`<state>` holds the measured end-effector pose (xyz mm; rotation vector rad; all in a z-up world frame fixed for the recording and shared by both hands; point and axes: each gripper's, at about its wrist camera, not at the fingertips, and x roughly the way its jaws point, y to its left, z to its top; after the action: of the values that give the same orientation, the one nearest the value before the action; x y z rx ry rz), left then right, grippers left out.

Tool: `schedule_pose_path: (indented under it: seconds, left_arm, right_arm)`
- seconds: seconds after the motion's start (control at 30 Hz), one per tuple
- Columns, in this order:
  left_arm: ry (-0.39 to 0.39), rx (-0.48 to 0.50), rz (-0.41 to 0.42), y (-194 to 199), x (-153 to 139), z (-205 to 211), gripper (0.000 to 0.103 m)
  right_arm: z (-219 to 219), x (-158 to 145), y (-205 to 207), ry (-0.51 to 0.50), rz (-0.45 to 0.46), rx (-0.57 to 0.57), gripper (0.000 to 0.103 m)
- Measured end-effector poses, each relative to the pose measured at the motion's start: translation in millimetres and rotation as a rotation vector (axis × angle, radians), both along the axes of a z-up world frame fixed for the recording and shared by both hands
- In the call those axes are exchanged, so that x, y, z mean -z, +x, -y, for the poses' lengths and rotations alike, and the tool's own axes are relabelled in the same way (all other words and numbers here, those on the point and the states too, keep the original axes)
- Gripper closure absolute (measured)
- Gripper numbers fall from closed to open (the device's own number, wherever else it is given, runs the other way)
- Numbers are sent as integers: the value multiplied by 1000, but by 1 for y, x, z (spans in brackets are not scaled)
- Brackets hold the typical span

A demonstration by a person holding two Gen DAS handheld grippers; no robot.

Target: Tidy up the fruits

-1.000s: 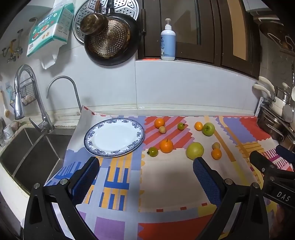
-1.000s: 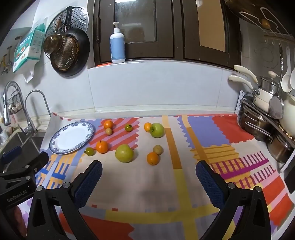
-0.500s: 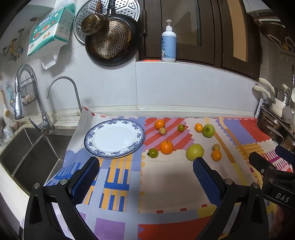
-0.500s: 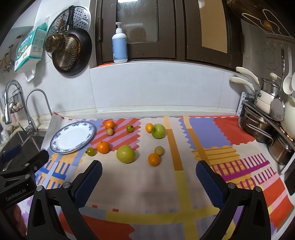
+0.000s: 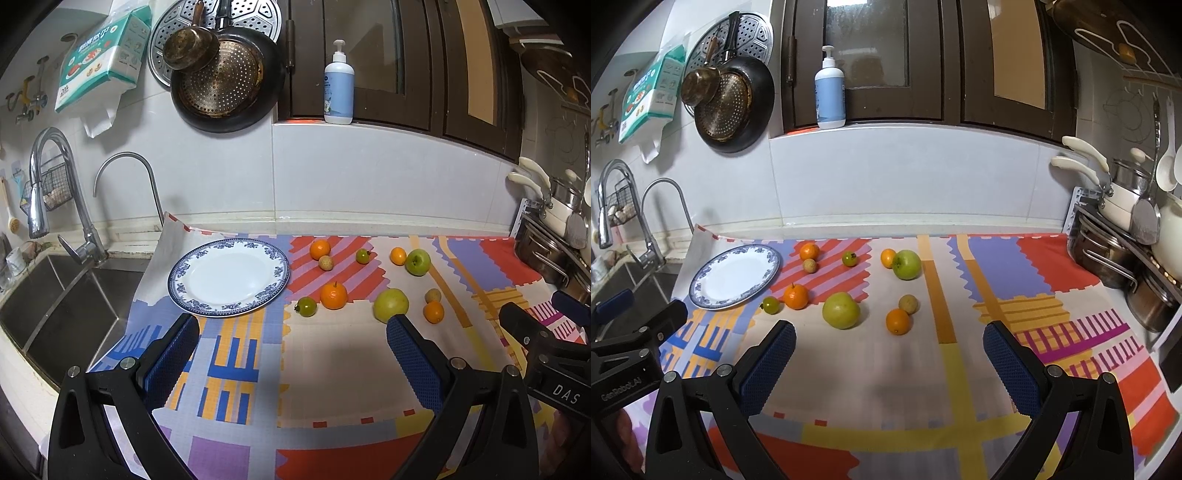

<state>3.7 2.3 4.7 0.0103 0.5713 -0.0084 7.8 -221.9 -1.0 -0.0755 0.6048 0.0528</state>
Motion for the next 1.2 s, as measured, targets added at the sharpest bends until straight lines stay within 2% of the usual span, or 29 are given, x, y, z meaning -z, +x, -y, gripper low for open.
schedule_pose_path:
  seconds: [1.2]
  left_arm:
    - [-15, 0, -20, 7, 11, -1, 0]
  right_arm:
    - [-5, 10, 9, -10, -19, -21, 1]
